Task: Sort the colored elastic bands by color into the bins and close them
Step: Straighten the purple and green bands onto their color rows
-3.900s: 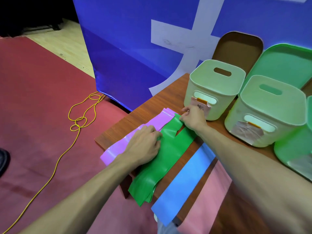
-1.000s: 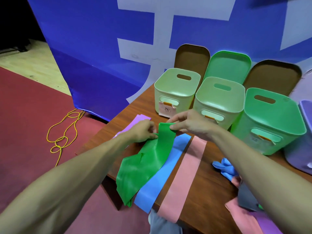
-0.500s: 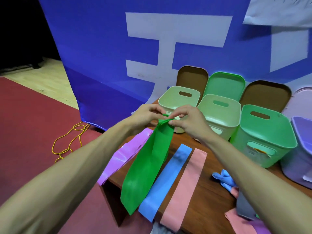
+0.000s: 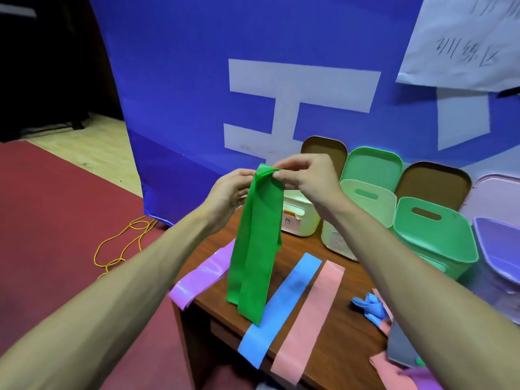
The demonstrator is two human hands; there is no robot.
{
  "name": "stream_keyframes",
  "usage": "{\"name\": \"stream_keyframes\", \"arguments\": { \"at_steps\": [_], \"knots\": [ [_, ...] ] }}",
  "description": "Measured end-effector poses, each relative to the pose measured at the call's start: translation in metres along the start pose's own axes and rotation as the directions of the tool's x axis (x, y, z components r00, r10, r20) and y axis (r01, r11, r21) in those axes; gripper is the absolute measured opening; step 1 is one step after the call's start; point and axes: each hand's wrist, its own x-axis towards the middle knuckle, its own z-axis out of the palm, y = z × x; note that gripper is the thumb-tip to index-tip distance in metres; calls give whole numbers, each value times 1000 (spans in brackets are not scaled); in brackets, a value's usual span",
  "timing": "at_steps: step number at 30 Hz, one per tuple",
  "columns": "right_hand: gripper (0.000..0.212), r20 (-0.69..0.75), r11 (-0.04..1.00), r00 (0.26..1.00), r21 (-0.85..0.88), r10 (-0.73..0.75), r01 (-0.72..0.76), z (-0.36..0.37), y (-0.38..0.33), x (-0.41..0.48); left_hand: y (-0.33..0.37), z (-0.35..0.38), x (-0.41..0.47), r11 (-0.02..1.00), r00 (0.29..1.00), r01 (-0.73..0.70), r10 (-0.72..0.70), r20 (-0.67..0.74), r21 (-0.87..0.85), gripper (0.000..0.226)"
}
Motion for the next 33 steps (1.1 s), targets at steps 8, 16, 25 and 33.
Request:
{"name": "stream_keyframes", "arguments": {
  "at_steps": [8, 16, 25, 33],
  "knots": [
    [17, -88, 1000, 996, -29, -1, -2, -14, -34, 7, 0, 8, -18, 982, 986, -114, 94, 136, 150, 25],
    [12, -127, 919, 988, -392, -89, 32, -41, -36, 6, -11, 18, 0, 823, 974, -222, 214, 76, 523, 26],
    [19, -23, 957, 998, -285, -62, 53, -43, -43, 0, -13, 35, -1, 947, 993, -3, 40, -107, 322, 22],
    [16, 137, 992, 989, -126, 48, -30, -27, -35, -6, -15, -2, -6, 644, 977, 101, -208, 47, 758, 34]
  ]
}}
